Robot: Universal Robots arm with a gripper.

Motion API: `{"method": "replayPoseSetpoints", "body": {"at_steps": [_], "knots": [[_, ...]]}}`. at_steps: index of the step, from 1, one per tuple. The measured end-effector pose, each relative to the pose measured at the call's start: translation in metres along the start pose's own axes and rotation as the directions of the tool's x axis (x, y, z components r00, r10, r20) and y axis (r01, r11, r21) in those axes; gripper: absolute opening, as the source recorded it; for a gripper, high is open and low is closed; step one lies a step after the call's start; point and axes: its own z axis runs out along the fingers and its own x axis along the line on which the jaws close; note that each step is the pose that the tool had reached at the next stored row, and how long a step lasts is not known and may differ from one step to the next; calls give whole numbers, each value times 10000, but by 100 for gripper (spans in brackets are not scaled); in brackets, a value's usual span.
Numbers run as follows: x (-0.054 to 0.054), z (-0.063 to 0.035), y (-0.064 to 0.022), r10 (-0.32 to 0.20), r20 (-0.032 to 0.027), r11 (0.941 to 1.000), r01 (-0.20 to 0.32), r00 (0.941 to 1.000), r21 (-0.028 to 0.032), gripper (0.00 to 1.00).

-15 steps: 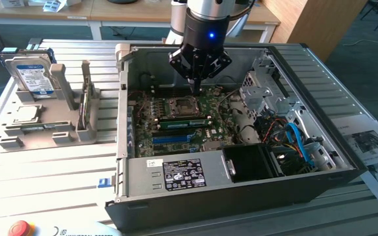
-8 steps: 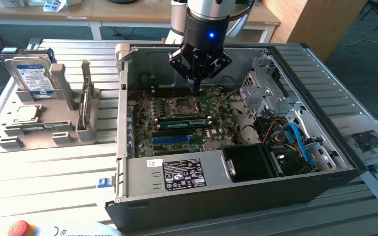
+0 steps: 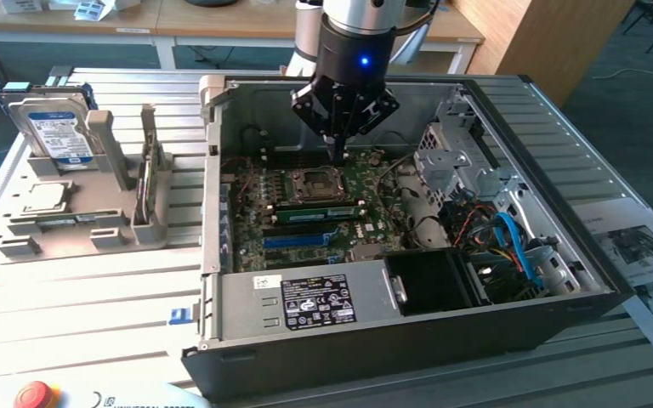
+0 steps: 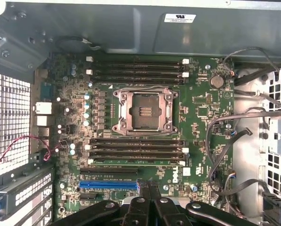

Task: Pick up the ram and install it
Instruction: 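Press down the ram until it locks into place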

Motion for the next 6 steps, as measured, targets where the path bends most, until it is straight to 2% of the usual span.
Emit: {"method": "replayPoseSetpoints", "body": {"at_steps": [6], "knots": [[1,0,0,1,-6,10000,-1,10000,-4,11]]}}
